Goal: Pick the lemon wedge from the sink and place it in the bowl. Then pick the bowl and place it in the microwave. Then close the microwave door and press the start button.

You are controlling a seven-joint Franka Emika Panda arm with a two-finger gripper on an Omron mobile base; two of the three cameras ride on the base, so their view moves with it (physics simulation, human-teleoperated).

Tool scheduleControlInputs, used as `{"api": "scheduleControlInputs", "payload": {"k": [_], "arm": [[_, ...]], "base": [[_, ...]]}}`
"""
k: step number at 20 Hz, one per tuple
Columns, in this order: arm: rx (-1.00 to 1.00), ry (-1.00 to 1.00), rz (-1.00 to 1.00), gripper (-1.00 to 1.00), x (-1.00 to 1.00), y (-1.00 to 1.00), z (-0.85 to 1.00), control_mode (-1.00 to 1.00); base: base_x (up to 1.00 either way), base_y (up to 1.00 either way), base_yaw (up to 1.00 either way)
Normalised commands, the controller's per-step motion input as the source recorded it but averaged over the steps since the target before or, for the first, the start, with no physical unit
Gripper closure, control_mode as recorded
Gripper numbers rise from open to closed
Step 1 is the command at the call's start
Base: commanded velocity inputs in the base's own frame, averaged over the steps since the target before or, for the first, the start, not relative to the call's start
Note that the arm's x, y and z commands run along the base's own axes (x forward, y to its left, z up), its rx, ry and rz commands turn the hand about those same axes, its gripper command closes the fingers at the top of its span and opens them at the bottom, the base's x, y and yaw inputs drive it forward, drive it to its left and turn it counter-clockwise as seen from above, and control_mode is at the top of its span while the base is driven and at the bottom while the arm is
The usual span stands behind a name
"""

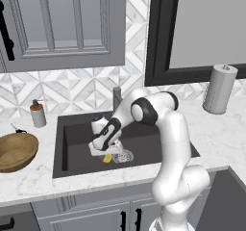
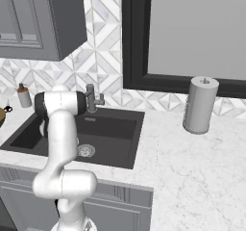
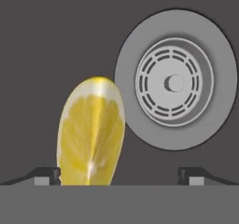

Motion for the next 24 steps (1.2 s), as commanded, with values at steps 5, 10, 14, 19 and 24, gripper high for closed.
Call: {"api": "scheduleControlInputs", "payload": {"k": [5,10,14,19,24], "arm": [[0.01,-0.01,0.0,-1.0,0.24,0.08,-0.25,-1.0],[0.01,0.0,0.0,-1.0,0.33,0.15,-0.23,-1.0],[0.0,0.0,0.0,-1.0,0.14,0.07,-0.33,-1.0],[0.02,-0.06,0.0,1.0,-0.16,-0.05,-0.42,-1.0],[0.03,-0.14,0.0,1.0,-0.3,0.02,0.15,-1.0]], "base": [[0.0,0.0,0.0],[0.0,0.0,0.0],[0.0,0.0,0.0],[0.0,0.0,0.0],[0.0,0.0,0.0]]}}
